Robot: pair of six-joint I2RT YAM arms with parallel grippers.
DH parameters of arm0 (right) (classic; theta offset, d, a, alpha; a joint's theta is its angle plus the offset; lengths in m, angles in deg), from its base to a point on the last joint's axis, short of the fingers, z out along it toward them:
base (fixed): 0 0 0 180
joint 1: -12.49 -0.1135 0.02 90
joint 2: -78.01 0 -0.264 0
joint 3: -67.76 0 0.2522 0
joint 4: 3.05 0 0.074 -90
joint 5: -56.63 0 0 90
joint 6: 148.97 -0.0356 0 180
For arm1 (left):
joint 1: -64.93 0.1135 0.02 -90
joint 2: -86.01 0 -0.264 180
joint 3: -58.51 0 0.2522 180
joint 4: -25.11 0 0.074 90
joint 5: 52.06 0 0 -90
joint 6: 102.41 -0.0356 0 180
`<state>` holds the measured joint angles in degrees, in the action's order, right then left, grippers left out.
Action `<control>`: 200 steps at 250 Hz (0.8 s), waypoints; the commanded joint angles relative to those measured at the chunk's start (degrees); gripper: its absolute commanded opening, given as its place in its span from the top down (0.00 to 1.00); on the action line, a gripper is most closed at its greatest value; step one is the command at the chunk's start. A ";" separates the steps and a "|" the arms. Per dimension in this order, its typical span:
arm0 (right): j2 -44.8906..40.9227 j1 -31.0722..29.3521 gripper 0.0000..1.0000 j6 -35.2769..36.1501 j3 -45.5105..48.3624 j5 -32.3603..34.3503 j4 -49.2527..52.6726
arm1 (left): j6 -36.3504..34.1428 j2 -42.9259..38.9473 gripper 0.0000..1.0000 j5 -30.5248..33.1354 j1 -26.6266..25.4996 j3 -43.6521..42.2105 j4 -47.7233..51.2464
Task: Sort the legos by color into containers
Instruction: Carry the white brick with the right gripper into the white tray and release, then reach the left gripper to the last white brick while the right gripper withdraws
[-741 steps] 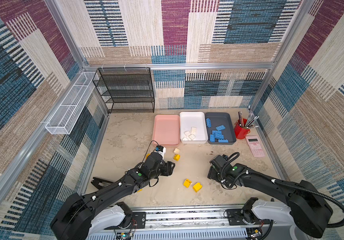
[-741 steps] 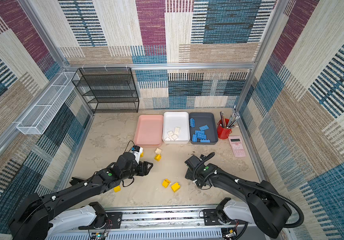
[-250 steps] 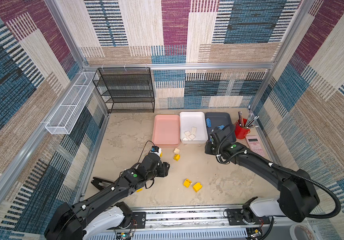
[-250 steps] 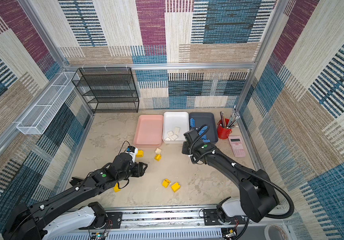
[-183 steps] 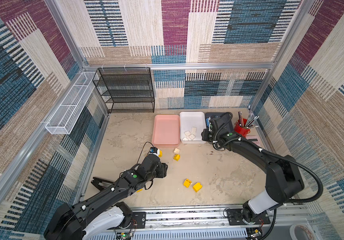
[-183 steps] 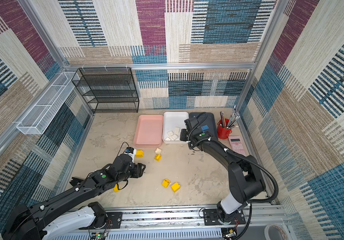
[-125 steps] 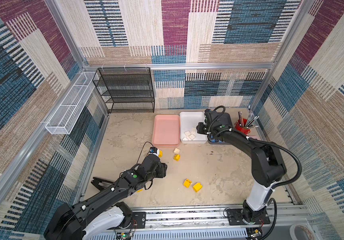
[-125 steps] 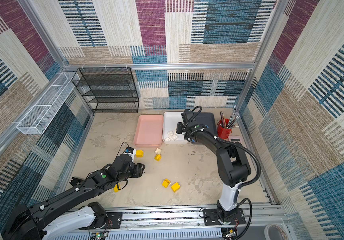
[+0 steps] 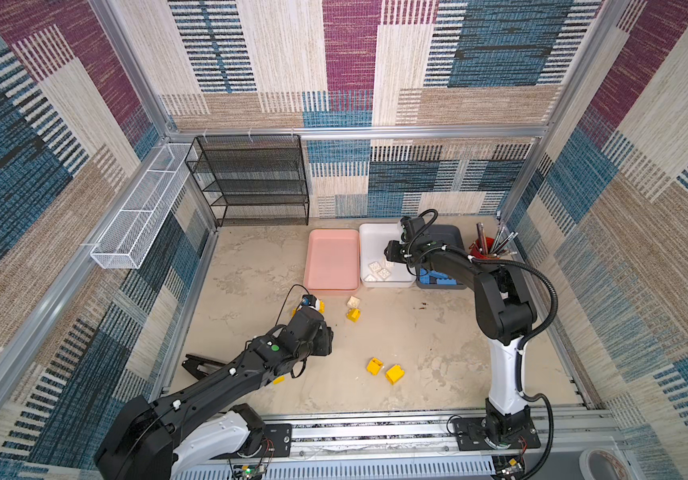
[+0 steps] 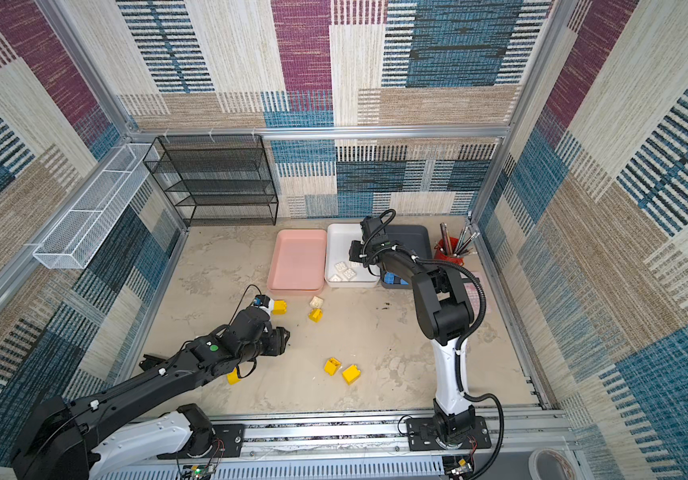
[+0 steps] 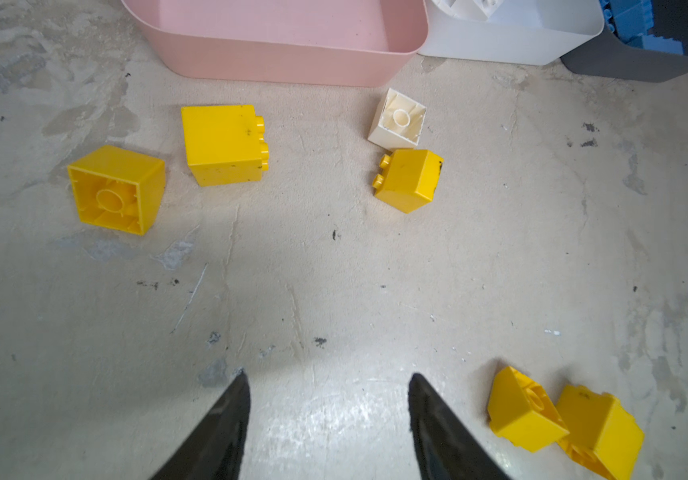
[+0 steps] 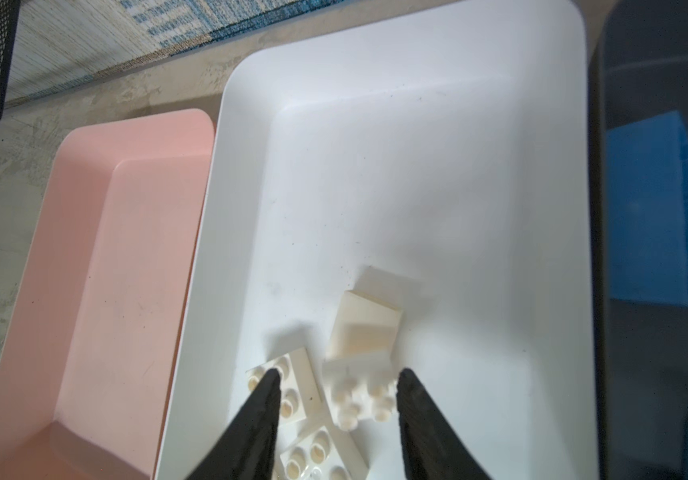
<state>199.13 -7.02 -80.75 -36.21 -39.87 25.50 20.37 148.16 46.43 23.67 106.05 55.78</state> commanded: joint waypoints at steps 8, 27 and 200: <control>0.28 0.08 0.42 0.68 -0.67 -1.32 -2.22 | -0.57 0.18 0.38 0.04 0.05 1.11 0.95; -0.49 0.09 0.37 0.76 -0.31 -1.23 -2.72 | -0.39 0.17 0.38 0.12 0.04 1.29 1.14; -29.32 0.08 0.17 -2.38 27.39 -5.93 -15.22 | -0.96 8.48 0.37 -1.73 0.03 9.56 3.61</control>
<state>175.33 -6.82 -80.88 -14.99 -43.19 16.12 20.35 153.72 46.26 23.67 113.37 59.63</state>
